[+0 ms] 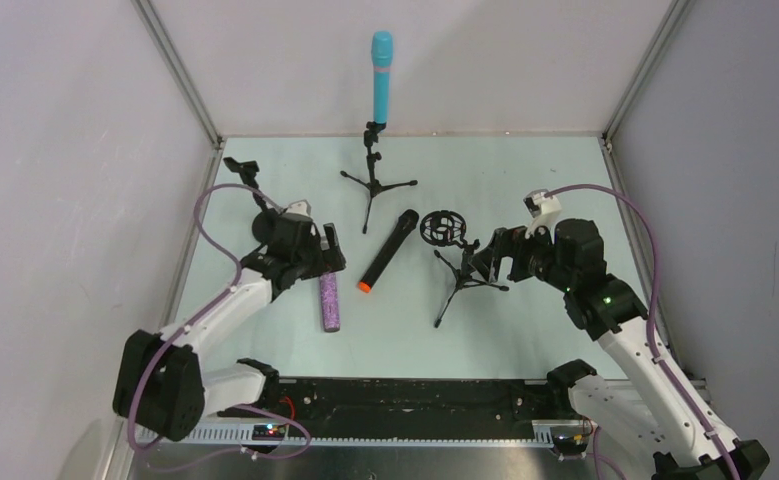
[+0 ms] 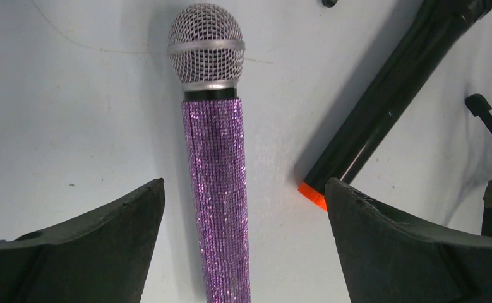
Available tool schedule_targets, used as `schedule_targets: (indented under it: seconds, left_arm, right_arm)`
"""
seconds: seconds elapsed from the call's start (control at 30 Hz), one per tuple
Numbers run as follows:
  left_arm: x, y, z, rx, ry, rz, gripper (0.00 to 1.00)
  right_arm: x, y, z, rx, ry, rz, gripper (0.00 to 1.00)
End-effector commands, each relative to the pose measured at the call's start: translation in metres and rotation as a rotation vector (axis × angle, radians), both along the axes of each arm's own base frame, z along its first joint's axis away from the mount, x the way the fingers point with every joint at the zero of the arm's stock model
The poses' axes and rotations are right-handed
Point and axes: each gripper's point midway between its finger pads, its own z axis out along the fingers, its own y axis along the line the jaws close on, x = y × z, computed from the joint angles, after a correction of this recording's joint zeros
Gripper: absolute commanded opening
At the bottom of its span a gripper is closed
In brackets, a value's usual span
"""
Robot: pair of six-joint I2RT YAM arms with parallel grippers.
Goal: Attach the microphones to the stand
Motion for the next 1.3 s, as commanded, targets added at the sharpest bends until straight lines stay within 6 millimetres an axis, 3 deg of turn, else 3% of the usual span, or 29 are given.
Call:
schedule_targets:
  seconds: [0.0,0.37,0.47,0.6,0.97,1.13,1.23,1.27]
  left_arm:
    - [0.02,0.004,0.008,0.058,0.001,0.014,1.0]
    - [0.026,0.015,-0.031,0.169,0.137,0.059,0.99]
    - [0.027,0.015,-0.04,0.182,0.166,0.062,0.94]
    - [0.031,0.014,-0.047,0.192,0.188,0.056,0.87]
    - [0.045,0.014,-0.061,0.241,0.223,0.051,0.82]
    - [0.048,0.012,-0.068,0.249,0.245,0.037,0.67]
    - [0.048,0.013,-0.072,0.263,0.257,0.03,0.53]
    - [0.047,0.014,-0.075,0.272,0.264,0.027,0.44]
  right_arm:
    - [-0.002,0.002,0.006,0.028,-0.016,0.014,1.0]
    - [-0.002,0.001,0.004,0.044,-0.013,0.013,0.99]
    - [-0.003,0.002,0.004,0.049,-0.014,0.016,0.99]
    - [-0.003,0.001,0.004,0.051,-0.012,0.016,1.0]
    - [-0.003,-0.003,0.011,0.065,-0.04,-0.004,0.99]
    - [-0.004,-0.004,0.012,0.07,-0.039,-0.005,0.99]
    - [-0.004,-0.003,0.013,0.073,-0.04,-0.002,0.99]
    - [-0.004,-0.003,0.013,0.074,-0.041,-0.002,1.0]
